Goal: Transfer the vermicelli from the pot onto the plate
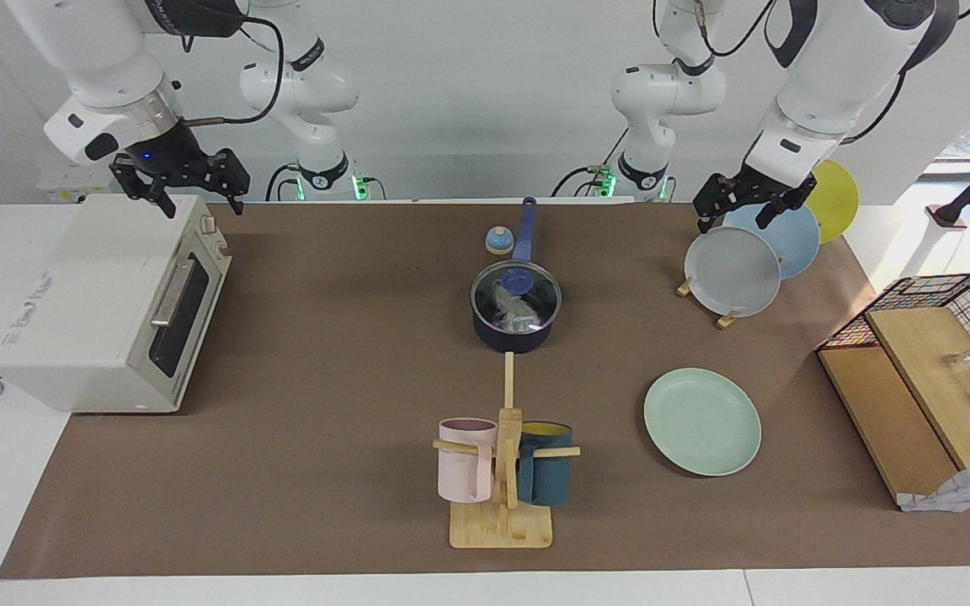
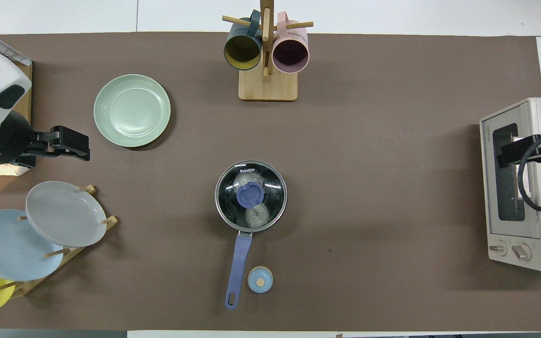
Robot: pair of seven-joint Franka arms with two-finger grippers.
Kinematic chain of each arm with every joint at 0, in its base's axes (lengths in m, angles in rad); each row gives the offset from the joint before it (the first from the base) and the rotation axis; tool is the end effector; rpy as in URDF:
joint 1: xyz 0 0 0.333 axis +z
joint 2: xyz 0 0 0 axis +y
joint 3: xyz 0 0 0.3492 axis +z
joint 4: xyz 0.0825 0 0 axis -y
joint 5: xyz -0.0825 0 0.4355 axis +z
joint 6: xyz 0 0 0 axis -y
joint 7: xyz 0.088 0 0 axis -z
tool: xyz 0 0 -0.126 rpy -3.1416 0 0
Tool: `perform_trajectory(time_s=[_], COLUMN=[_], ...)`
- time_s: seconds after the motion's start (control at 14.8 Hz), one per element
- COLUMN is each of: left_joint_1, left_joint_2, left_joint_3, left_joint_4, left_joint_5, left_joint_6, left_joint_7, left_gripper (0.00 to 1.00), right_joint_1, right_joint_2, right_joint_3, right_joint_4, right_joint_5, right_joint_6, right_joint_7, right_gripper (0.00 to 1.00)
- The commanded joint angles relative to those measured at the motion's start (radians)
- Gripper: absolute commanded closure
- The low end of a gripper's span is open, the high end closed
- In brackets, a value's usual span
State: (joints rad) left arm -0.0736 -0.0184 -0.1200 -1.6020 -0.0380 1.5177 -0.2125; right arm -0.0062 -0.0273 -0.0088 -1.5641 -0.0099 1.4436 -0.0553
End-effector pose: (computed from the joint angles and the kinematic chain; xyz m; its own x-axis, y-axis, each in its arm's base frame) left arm 0.5800 -0.1194 0.6291 0.9973 0.0174 -0.0720 0.0190 -0.9996 0.0211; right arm 0.5812 -0.0101 0.6479 0.9949 0.0391 -0.0935 0.0397 -0.9992 0.0045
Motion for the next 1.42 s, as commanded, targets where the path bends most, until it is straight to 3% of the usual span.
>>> perform_trajectory(time_s=[0.0, 0.47, 0.95, 1.15, 1.35], left_joint_1=[0.015, 0.015, 0.015, 0.015, 0.015], left_joint_2=[-0.020, -0.018, -0.018, -0.018, -0.018], left_joint_3=[-0.007, -0.007, -0.007, -0.007, -0.007], left_joint_4=[-0.015, -0.015, -0.015, -0.015, -0.015], left_joint_5=[-0.019, -0.019, -0.019, -0.019, -0.019], left_joint_6=[0.004, 0.004, 0.004, 0.004, 0.004], left_joint_7=[0.009, 0.009, 0.009, 0.009, 0.009], left_gripper=[0.00, 0.00, 0.00, 0.00, 0.00], right_joint_1=[-0.014, 0.009, 0.233, 0.348, 0.486], right_joint_2=[-0.009, -0.019, 0.010, 0.053, 0.214], right_joint_3=[0.006, 0.015, 0.016, 0.021, 0.024], right_joint_4=[-0.011, -0.011, 0.007, 0.021, 0.163], right_joint_5=[0.030, 0.030, 0.028, 0.050, 0.067], right_joint_6=[0.011, 0.001, 0.063, 0.107, 0.133], right_joint_7=[0.029, 0.026, 0.271, 0.450, 0.639], right_gripper=[0.00, 0.00, 0.00, 0.00, 0.00])
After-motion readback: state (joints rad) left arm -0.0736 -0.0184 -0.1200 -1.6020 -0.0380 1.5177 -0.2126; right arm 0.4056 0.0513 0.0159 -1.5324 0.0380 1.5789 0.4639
